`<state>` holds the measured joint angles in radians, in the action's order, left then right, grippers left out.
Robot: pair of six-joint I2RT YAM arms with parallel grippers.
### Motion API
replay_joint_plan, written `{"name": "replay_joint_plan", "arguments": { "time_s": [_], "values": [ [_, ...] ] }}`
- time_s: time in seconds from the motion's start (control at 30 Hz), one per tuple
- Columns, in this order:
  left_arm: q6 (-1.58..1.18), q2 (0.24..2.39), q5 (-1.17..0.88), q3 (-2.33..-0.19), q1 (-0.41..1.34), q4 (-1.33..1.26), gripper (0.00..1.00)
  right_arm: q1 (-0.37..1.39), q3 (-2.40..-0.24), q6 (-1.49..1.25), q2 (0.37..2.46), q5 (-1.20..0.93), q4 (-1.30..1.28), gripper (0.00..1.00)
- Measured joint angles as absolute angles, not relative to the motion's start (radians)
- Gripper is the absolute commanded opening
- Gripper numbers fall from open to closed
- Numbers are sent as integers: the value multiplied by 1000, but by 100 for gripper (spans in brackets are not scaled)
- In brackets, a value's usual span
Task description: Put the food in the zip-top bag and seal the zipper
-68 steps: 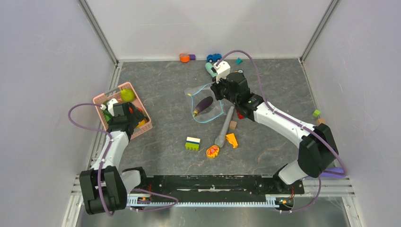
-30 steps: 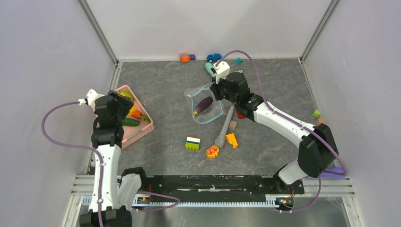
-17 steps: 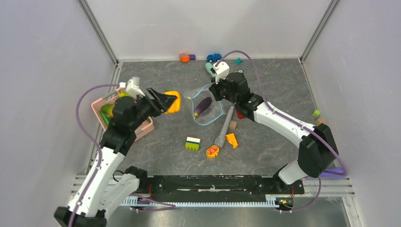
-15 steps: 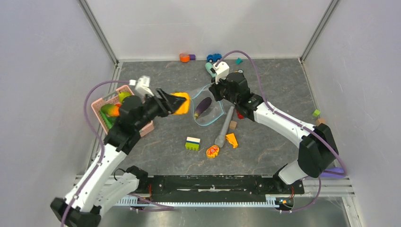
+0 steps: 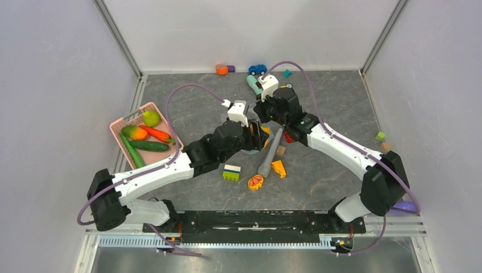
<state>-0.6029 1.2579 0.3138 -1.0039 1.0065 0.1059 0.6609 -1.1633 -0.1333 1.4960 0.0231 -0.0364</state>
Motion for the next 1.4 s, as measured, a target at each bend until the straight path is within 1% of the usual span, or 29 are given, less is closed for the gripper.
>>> {"name": "replay_joint_plan", "arguments": {
  "time_s": [0.1,0.27,0.4,0.47,0.5,0.53,0.57,0.63,0.9,1.07,1.23,1.4],
  "values": [
    [-596,1279,418,-1004,1006,102,29,659,-1166,-139,1493,18,-46,6],
    [-596,1284,585,-997,1006,102,39,649,-1170,-154,1493,-9,-56,6],
    [-596,1318,703,-999,1006,107,50,646,-1171,-161,1493,-47,-68,7],
    [-594,1351,762,-1008,1006,123,61,646,-1171,-163,1491,-69,-72,7],
    [-592,1370,792,-1012,1006,130,64,646,-1171,-164,1488,-80,-75,7],
    [-590,1390,819,-1019,1006,137,71,646,-1171,-164,1485,-89,-77,7],
    [-589,1405,840,-1025,1006,142,79,646,-1171,-164,1481,-101,-78,7],
    [-582,1431,867,-1042,1006,158,99,646,-1171,-164,1473,-118,-78,7],
    [-575,1452,849,-1102,1006,193,100,645,-1171,-164,1462,-146,-88,7],
    [-576,1426,723,-1103,1006,249,100,641,-1171,-164,1462,-146,-93,7],
    [-596,1325,617,-1092,1020,322,100,634,-1178,-164,1467,-146,-100,7],
    [-645,1149,570,-1005,1029,374,100,632,-1190,-164,1475,-146,-110,6]
  ]
}}
